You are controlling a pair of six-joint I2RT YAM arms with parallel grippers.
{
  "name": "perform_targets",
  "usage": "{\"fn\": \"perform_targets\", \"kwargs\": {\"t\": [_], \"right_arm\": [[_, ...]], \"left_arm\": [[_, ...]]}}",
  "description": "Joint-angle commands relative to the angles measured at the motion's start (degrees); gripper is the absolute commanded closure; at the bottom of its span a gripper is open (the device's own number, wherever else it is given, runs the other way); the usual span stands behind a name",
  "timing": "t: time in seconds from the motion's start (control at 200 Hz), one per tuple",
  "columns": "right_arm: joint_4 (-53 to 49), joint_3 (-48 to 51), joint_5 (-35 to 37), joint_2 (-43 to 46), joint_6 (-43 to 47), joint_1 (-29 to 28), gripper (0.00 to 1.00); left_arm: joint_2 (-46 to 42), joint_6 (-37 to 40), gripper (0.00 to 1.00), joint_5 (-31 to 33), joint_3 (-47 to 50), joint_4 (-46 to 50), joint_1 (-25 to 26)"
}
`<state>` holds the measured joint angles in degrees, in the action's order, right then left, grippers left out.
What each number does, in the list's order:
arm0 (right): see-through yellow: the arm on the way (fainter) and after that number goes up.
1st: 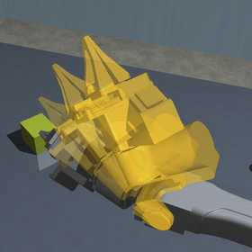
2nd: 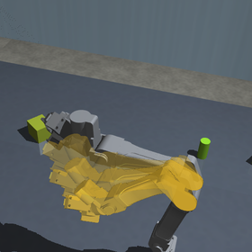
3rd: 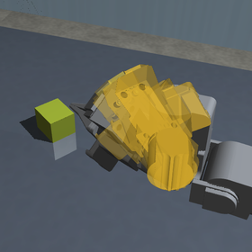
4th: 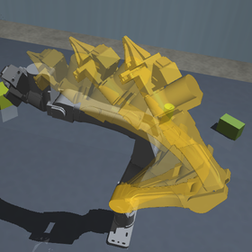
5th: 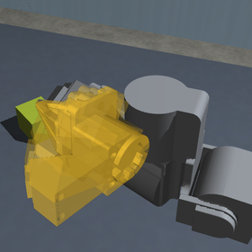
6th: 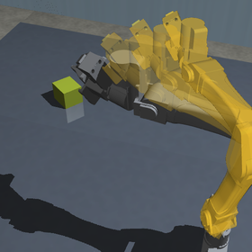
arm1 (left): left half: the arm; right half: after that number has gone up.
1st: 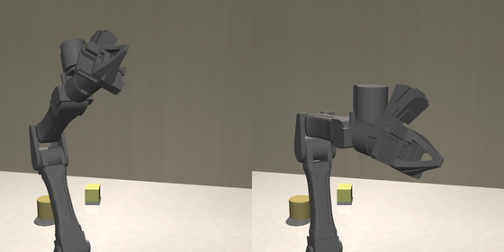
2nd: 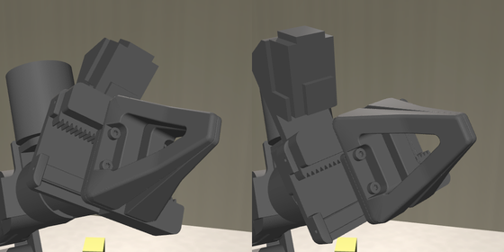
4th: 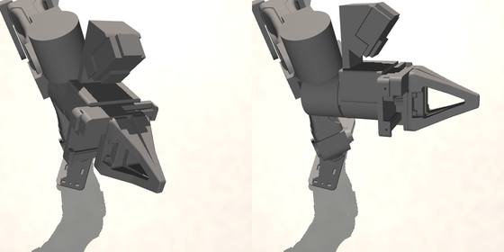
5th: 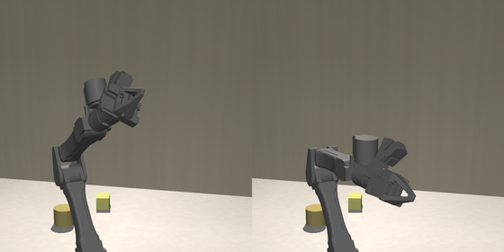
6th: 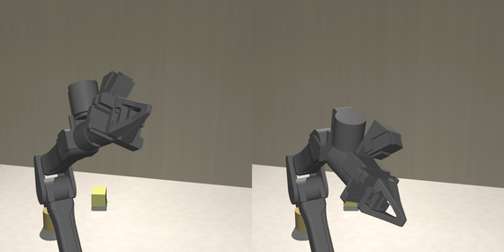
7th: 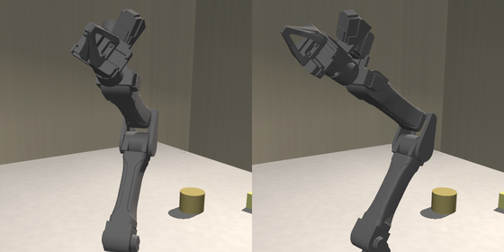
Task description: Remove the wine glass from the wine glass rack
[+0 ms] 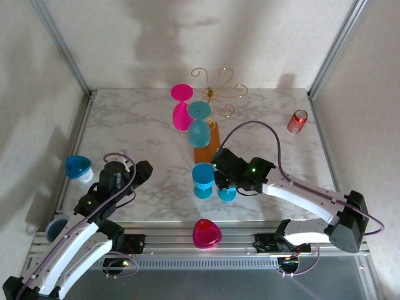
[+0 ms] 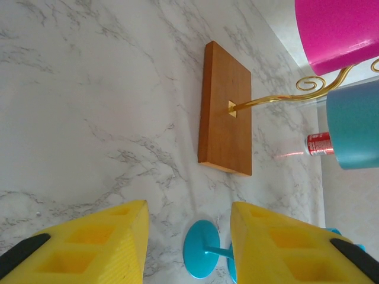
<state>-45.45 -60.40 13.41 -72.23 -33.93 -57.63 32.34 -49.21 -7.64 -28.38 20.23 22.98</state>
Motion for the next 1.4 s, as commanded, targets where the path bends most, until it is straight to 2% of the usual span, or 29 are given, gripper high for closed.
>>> {"fn": "perform_targets", "kwargs": {"t": [0.0,0.315,0.961,1.186,1.286,1.397], "right_arm": [[-0.3,-1.1,0.0,0.3,-0.6,0.3,0.73],[-1.2,-2.6,-0.3,2.0,-0.4,0.3,0.65],[-6.3,-9.1,1.1,8.3,0.9,0.3,0.62],[-5.7,-12.8,0.8,9.8,2.8,0.3,0.59],[-3.9,-14.8,-1.4,9.4,3.3,1.0,0.56],[-1.2,-17.0,-8.0,9.0,3.3,4.1,0.54]], "left_arm": [[-0.6,1.1,0.60,1.0,0.6,0.9,-0.6],[-0.7,1.0,0.60,1.1,0.7,0.6,-0.6],[-0.3,0.9,0.59,0.5,0.3,-0.2,-0.6],[1.9,1.8,0.57,-1.4,-1.5,-1.4,-0.6],[3.3,2.7,0.56,-1.5,-3.8,-1.3,-0.6],[5.1,3.9,0.56,-1.9,-6.4,-1.2,-0.6]]}}
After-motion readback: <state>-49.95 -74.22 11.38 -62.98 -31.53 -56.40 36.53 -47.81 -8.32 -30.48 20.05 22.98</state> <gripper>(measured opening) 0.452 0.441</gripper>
